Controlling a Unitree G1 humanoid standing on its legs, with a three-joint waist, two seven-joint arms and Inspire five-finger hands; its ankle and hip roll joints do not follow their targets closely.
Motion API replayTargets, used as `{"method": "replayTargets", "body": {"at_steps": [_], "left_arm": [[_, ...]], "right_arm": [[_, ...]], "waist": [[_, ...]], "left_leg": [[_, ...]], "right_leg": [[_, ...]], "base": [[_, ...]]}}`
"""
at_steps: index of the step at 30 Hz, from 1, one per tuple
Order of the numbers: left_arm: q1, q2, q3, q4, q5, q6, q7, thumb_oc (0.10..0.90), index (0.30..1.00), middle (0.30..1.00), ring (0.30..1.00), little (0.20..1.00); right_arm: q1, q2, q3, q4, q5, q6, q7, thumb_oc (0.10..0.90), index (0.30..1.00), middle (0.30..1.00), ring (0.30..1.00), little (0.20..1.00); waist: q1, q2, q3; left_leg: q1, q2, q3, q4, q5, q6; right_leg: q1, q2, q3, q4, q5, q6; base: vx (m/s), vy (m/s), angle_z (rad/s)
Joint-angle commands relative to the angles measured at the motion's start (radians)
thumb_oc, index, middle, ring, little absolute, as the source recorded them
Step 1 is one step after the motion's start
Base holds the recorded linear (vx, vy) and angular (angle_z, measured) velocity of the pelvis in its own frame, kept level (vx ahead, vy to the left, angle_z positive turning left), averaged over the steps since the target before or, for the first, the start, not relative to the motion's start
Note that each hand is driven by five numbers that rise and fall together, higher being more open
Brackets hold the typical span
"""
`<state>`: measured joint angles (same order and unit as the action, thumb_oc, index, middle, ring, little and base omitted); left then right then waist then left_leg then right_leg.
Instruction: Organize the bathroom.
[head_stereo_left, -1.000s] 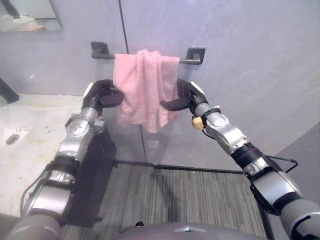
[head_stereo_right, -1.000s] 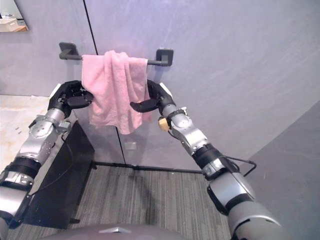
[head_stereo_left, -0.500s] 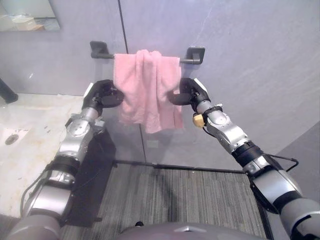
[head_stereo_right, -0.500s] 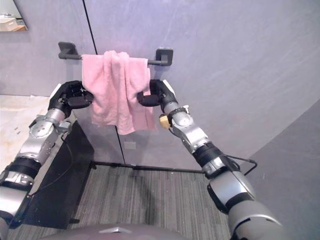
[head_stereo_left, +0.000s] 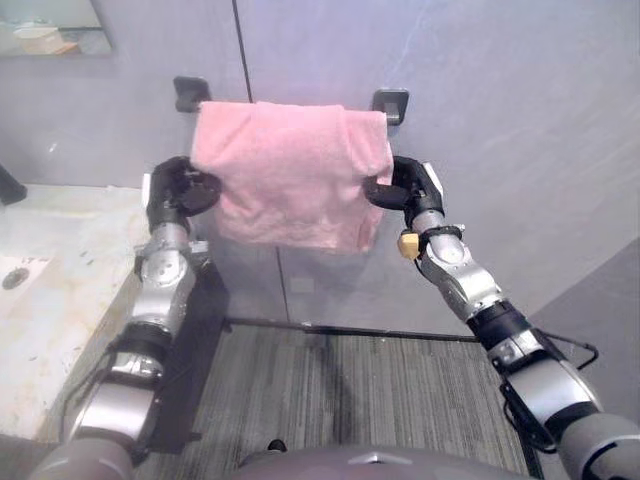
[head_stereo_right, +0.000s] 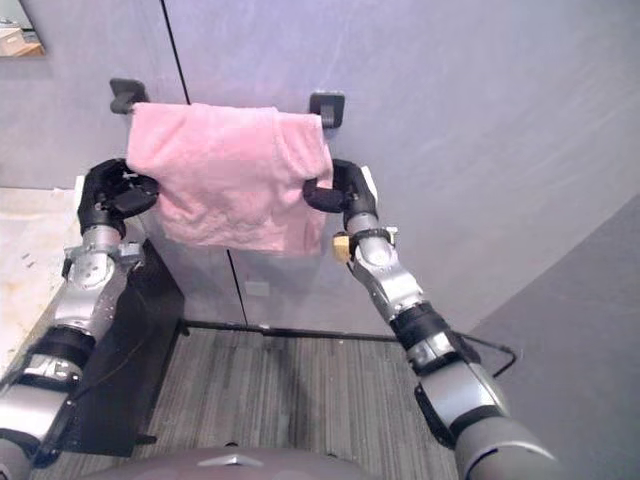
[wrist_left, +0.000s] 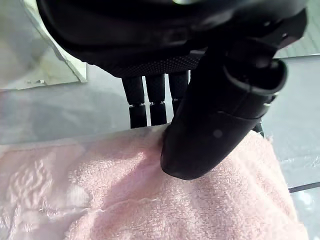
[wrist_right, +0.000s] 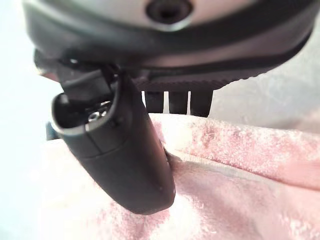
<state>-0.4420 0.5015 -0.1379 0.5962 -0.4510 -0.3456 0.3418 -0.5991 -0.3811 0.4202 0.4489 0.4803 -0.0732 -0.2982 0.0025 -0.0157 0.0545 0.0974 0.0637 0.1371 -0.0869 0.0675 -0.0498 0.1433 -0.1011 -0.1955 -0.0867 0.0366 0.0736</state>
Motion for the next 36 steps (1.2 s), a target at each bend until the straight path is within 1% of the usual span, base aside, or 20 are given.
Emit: {"method": "replayTargets", "body": {"at_steps": [1, 3, 4, 8, 12, 13, 14, 15, 17, 18, 21, 22, 23, 24, 27, 29, 32, 34, 35, 36], "left_arm": [[-0.045, 0.012, 0.085, 0.015, 0.080, -0.136, 0.169, 0.400, 0.300, 0.300, 0.300, 0.300], [-0.035, 0.005, 0.087, 0.003, 0.088, -0.126, 0.178, 0.400, 0.300, 0.300, 0.300, 0.300], [-0.023, 0.003, 0.084, -0.006, 0.093, -0.122, 0.187, 0.400, 0.300, 0.300, 0.300, 0.300], [-0.015, 0.006, 0.078, -0.018, 0.093, -0.101, 0.188, 0.400, 0.300, 0.300, 0.300, 0.300], [-0.024, 0.012, 0.068, -0.017, 0.103, -0.084, 0.184, 0.400, 0.300, 0.300, 0.300, 0.300], [-0.030, 0.014, 0.064, -0.018, 0.101, -0.071, 0.175, 0.400, 0.300, 0.300, 0.300, 0.300], [-0.033, 0.015, 0.062, -0.019, 0.099, -0.063, 0.170, 0.400, 0.300, 0.300, 0.300, 0.300], [-0.036, 0.017, 0.057, -0.018, 0.097, -0.053, 0.163, 0.400, 0.300, 0.300, 0.300, 0.300], [-0.037, 0.017, 0.052, -0.015, 0.101, -0.045, 0.156, 0.464, 0.396, 0.396, 0.396, 0.396], [-0.036, 0.018, 0.051, -0.014, 0.098, -0.042, 0.150, 0.538, 0.507, 0.507, 0.507, 0.507], [-0.031, 0.021, 0.053, -0.015, 0.100, -0.029, 0.144, 0.585, 0.578, 0.578, 0.578, 0.578], [-0.027, 0.022, 0.057, -0.015, 0.095, -0.024, 0.138, 0.689, 0.733, 0.733, 0.733, 0.733], [-0.026, 0.022, 0.057, -0.016, 0.094, -0.022, 0.138, 0.689, 0.733, 0.733, 0.733, 0.733], [-0.016, 0.022, 0.057, -0.021, 0.104, -0.007, 0.141, 0.800, 0.900, 0.900, 0.900, 0.900], [0.007, 0.024, 0.059, -0.028, 0.124, 0.004, 0.144, 0.800, 0.900, 0.900, 0.900, 0.900], [0.041, 0.024, 0.071, -0.032, 0.141, 0.020, 0.173, 0.800, 0.900, 0.900, 0.900, 0.900], [0.072, 0.015, 0.083, -0.022, 0.167, 0.035, 0.189, 0.800, 0.900, 0.900, 0.900, 0.900], [0.139, -0.005, 0.108, -0.014, 0.148, 0.016, 0.180, 0.800, 0.900, 0.900, 0.900, 0.900], [0.194, -0.020, 0.123, -0.044, 0.133, 0.007, 0.177, 0.800, 0.900, 0.900, 0.900, 0.900], [0.211, -0.026, 0.128, -0.051, 0.132, 0.004, 0.174, 0.800, 0.900, 0.900, 0.900, 0.900]], "right_arm": [[-0.016, -0.011, -0.070, -0.061, -0.037, -0.105, -0.124, 0.400, 0.300, 0.300, 0.300, 0.300], [-0.004, -0.007, -0.077, -0.065, -0.034, -0.103, -0.153, 0.400, 0.300, 0.300, 0.300, 0.300], [0.010, -0.003, -0.087, -0.072, -0.031, -0.104, -0.196, 0.400, 0.300, 0.300, 0.300, 0.300], [0.024, 0.010, -0.108, -0.067, -0.022, -0.117, -0.235, 0.400, 0.300, 0.300, 0.300, 0.300], [0.012, 0.013, -0.102, -0.063, -0.029, -0.110, -0.227, 0.400, 0.300, 0.300, 0.300, 0.300], [0.007, 0.012, -0.100, -0.063, -0.035, -0.105, -0.217, 0.425, 0.338, 0.338, 0.338, 0.338], [0.004, 0.011, -0.096, -0.063, -0.035, -0.100, -0.208, 0.571, 0.556, 0.556, 0.556, 0.556], [-0.001, 0.008, -0.090, -0.062, -0.025, -0.097, -0.189, 0.800, 0.900, 0.900, 0.900, 0.900], [-0.004, 0.002, -0.082, -0.060, -0.033, -0.093, -0.163, 0.800, 0.900, 0.900, 0.900, 0.900], [-0.004, -0.002, -0.079, -0.060, -0.036, -0.089, -0.150, 0.800, 0.900, 0.900, 0.900, 0.900], [0.005, -0.015, -0.077, -0.068, -0.052, -0.085, -0.131, 0.800, 0.900, 0.900, 0.900, 0.900], [0.013, -0.021, -0.079, -0.072, -0.049, -0.088, -0.117, 0.800, 0.900, 0.900, 0.900, 0.900], [0.015, -0.022, -0.079, -0.073, -0.050, -0.088, -0.116, 0.800, 0.900, 0.900, 0.900, 0.900], [0.033, -0.030, -0.085, -0.083, -0.073, -0.093, -0.113, 0.800, 0.900, 0.900, 0.900, 0.900], [0.078, -0.040, -0.099, -0.105, -0.094, -0.105, -0.096, 0.800, 0.900, 0.900, 0.900, 0.900], [0.127, -0.048, -0.111, -0.119, -0.090, -0.120, -0.084, 0.800, 0.900, 0.900, 0.900, 0.900], [0.184, -0.032, -0.117, -0.122, -0.104, -0.131, -0.061, 0.800, 0.900, 0.900, 0.900, 0.900], [0.290, -0.013, -0.098, -0.145, -0.124, -0.144, -0.043, 0.800, 0.900, 0.900, 0.900, 0.900], [0.369, -0.009, -0.094, -0.162, -0.181, -0.168, -0.031, 0.800, 0.900, 0.900, 0.900, 0.900], [0.390, -0.010, -0.092, -0.166, -0.184, -0.177, -0.029, 0.800, 0.900, 0.900, 0.900, 0.900]], "waist": [[0.013, -0.003, -0.059], [0.012, -0.003, -0.059], [0.010, -0.003, -0.057], [0.008, 0.000, -0.056], [0.011, 0.001, -0.057], [0.012, 0.000, -0.057], [0.012, 0.000, -0.058], [0.013, -0.001, -0.058], [0.014, -0.003, -0.059], [0.015, -0.004, -0.060], [0.014, -0.007, -0.062], [0.012, -0.008, -0.063], [0.012, -0.008, -0.063], [0.007, -0.009, -0.063], [0.001, -0.010, -0.062], [-0.004, -0.010, -0.059], [-0.010, -0.008, -0.058], [-0.021, -0.003, -0.051], [-0.028, -0.002, -0.044], [-0.029, -0.002, -0.045]], "left_leg": [[0.019, 0.009, -0.063, 0.000, -0.055, 0.009], [0.019, 0.009, -0.062, 0.000, -0.055, 0.010], [0.019, 0.009, -0.059, 0.000, -0.055, 0.010], [0.019, 0.009, -0.057, 0.000, -0.055, 0.010], [0.018, 0.008, -0.058, 0.000, -0.053, 0.010], [0.017, 0.007, -0.058, 0.000, -0.053, 0.010], [0.016, 0.007, -0.059, 0.000, -0.053, 0.011], [0.016, 0.007, -0.059, 0.000, -0.052, 0.011], [0.015, 0.007, -0.060, 0.000, -0.051, 0.011], [0.015, 0.008, -0.060, 0.000, -0.051, 0.011], [0.014, 0.008, -0.059, 0.000, -0.051, 0.011], [0.015, 0.009, -0.057, 0.000, -0.051, 0.012], [0.014, 0.009, -0.057, 0.000, -0.051, 0.012], [0.014, 0.010, -0.052, 0.000, -0.051, 0.012], [0.014, 0.015, -0.044, 0.000, -0.049, 0.011], [0.013, 0.019, -0.039, 0.000, -0.047, 0.010], [0.012, 0.024, -0.033, 0.000, -0.045, 0.009], [0.011, 0.030, -0.024, 0.000, -0.039, 0.008], [0.012, 0.034, -0.020, 0.000, -0.037, 0.008], [0.012, 0.035, -0.019, 0.000, -0.036, 0.008]], "right_leg": [[0.000, -0.018, 0.000, 0.027, -0.030, 0.002], [0.000, -0.018, 0.002, 0.026, -0.029, 0.003], [0.000, -0.018, 0.004, 0.026, -0.028, 0.004], [0.000, -0.019, 0.006, 0.022, -0.025, 0.005], [0.001, -0.020, 0.005, 0.021, -0.023, 0.005], [0.000, -0.020, 0.004, 0.021, -0.023, 0.005], [0.000, -0.021, 0.004, 0.021, -0.023, 0.005], [-0.001, -0.020, 0.004, 0.022, -0.022, 0.005], [0.000, -0.020, 0.001, 0.022, -0.022, 0.005], [0.000, -0.020, 0.000, 0.021, -0.022, 0.005], [-0.001, -0.018, 0.001, 0.020, -0.023, 0.005], [-0.002, -0.017, 0.004, 0.019, -0.022, 0.006], [-0.003, -0.017, 0.004, 0.019, -0.022, 0.006], [-0.005, -0.015, 0.007, 0.019, -0.021, 0.007], [-0.008, -0.012, 0.012, 0.017, -0.020, 0.008], [-0.012, -0.009, 0.017, 0.017, -0.019, 0.008], [-0.017, -0.007, 0.019, 0.020, -0.020, 0.008], [-0.025, -0.002, 0.026, 0.023, -0.021, 0.005], [-0.028, 0.001, 0.032, 0.024, -0.022, 0.002], [-0.028, 0.002, 0.033, 0.024, -0.023, 0.002]], "base": [[0.00, 0.000, 0.00], [0.00, 0.000, 0.00], [0.00, 0.000, 0.00], [0.00, 0.000, 0.00], [0.00, 0.000, 0.00], [0.00, 0.000, 0.00], [0.00, 0.000, 0.00], [0.00, 0.000, 0.00], [0.00, 0.000, 0.00], [0.00, 0.000, 0.00], [0.00, 0.000, 0.00], [0.00, 0.000, 0.00], [-0.05, -0.025, 0.00], [-0.05, -0.030, -0.01], [-0.05, -0.043, -0.01], [-0.07, -0.061, -0.01], [-0.08, -0.059, -0.04], [-0.14, -0.090, -0.11], [-0.14, -0.086, -0.15], [-0.15, -0.097, -0.14]]}}
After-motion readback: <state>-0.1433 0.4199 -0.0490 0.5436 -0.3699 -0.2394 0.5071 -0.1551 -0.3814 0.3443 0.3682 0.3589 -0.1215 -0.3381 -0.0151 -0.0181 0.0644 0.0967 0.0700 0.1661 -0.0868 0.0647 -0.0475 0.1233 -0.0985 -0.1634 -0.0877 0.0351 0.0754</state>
